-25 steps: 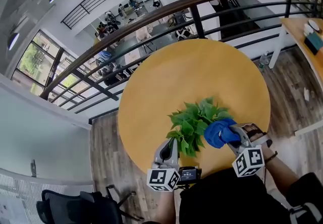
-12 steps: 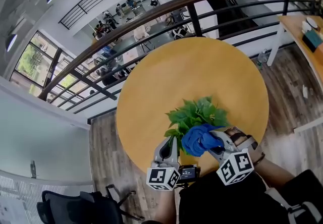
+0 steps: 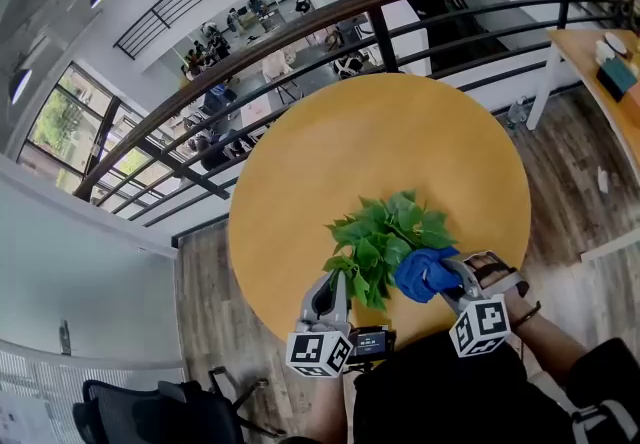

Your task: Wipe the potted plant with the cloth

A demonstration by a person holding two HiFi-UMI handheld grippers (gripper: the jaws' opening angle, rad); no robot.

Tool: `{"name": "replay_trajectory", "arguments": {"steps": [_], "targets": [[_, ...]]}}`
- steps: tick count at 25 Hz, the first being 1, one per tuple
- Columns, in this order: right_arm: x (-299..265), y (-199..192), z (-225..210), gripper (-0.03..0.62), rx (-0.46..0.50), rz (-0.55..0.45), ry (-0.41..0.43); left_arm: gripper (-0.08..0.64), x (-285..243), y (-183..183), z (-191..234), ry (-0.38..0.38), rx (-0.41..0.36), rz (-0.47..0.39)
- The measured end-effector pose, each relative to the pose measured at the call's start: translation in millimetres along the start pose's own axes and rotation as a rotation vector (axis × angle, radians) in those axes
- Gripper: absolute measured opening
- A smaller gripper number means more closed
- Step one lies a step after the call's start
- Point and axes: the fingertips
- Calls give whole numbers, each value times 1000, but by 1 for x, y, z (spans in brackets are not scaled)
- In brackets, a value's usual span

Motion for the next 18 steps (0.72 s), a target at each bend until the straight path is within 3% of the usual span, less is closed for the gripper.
{"name": "replay_trajectory", "arguments": {"steps": [6, 9, 14, 16, 18], "targets": [[-2, -40, -1, 164, 5, 93, -6, 3, 1, -1, 0, 2, 4, 0], [4, -49, -21, 164, -95, 96, -33, 3, 1, -2, 0, 0, 5, 1], [45, 7, -90, 164, -424, -172, -64, 3, -1, 0, -1, -3, 7, -1], [54, 36, -102, 164, -448, -243, -62, 3, -2, 1, -2, -6, 7, -4], [49, 58, -97, 164, -402, -262, -68, 3, -2, 2, -4, -9, 6, -5]]}}
Point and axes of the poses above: the fingertips, and each gripper's own axes: x backward along the fingers, z to its left, y out of its top, and after that the axes turned 12 degrees about -y, right-handed
